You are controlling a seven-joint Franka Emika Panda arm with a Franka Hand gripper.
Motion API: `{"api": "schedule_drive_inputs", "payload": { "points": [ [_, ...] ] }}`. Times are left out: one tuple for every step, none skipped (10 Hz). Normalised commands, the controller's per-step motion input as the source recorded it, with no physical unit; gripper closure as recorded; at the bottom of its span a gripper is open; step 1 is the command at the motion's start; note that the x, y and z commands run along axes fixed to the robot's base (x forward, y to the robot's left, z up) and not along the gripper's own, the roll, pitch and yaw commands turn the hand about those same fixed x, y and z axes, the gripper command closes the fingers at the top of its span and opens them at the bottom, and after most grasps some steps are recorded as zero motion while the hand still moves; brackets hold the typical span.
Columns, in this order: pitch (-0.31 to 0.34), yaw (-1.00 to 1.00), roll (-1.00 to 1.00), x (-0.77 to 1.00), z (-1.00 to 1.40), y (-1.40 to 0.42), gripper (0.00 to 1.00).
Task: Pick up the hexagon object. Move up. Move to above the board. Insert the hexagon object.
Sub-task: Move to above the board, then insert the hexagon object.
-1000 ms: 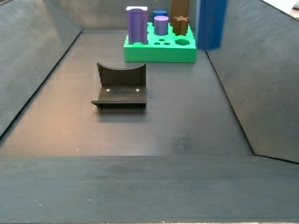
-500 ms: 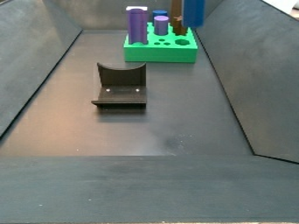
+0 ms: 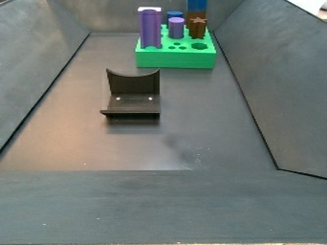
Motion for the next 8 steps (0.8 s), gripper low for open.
{"api": "schedule_drive_inputs", "payload": {
  "points": [
    [0.131,0.0,0.01,0.31,0.14,-0.99,1.0],
    [0.129,0.01,0.02,0.27,0.13,-0.81,1.0],
    [0.127,0.0,0.04,0.16,0.06,-0.35,1.0],
    [0.116,0.01,0.04,0.12,0.05,-0.22,1.0],
    [0.0,0.0,0.0,-0.01,-0.11,0.0,1.0],
    [-0.01,0.0,0.0,-0.05,-0.17,0.01,1.0],
    [-0.034,0.09,0.0,0.0,-0.24,0.09,1.0],
    [-0.041,0.12,0.0,0.0,-0.31,0.13,1.0]
  ]
}}
